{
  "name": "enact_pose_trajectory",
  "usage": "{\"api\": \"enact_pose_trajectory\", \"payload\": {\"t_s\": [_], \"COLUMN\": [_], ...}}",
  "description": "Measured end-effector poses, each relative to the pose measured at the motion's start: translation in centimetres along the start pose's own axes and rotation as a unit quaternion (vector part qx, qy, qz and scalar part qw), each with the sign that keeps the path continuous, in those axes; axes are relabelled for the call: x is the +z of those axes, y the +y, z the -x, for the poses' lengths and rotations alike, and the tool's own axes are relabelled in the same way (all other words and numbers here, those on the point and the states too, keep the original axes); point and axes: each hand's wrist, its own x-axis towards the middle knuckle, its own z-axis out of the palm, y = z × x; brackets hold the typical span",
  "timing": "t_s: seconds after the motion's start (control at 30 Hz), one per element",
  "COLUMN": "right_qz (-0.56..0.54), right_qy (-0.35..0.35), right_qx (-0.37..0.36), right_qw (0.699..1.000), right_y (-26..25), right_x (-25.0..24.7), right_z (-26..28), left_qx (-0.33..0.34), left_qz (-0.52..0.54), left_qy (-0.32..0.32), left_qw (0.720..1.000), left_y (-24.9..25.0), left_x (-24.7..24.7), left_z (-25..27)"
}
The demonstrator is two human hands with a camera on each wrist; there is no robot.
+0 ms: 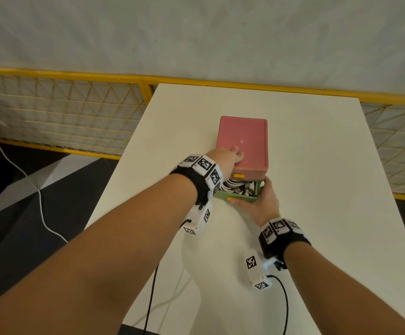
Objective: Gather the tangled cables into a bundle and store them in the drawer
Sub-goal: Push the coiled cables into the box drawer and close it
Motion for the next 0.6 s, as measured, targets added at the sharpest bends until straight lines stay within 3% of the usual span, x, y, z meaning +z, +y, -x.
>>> {"api": "enact_pose_trajectory", "payload": {"t_s": [0.1,0.23,0.4,0.6], "right_qz": [0.008,0.043,0.097,0.144], "right_qy": [0.045,0.055,0.095,0.038], "right_qx": [0.020,0.052,0.020,0.063], "right_qw": [0.999,0.996,0.991,0.987], "right_y": [0.1,-1.0,-1.1,-0.9], "right_x": [0.5,0.1,0.2,-0.7], "right_z": [-0.6,-2.5,-1.5,-4.1], "left_qx": [-0.003,-0.013,-0.016,-0.007], "left_qz": [0.001,0.006,0.004,-0.008], "left_qy": [-0.001,-0.004,-0.018,0.006], "left_qw": [1.000,1.000,1.000,1.000], "left_y": [-0.1,0.0,0.1,-0.2], "left_x": [0.1,0.1,-0.5,-0.4], "left_z": [-0.1,-0.3,-0.4,-0.4]}}
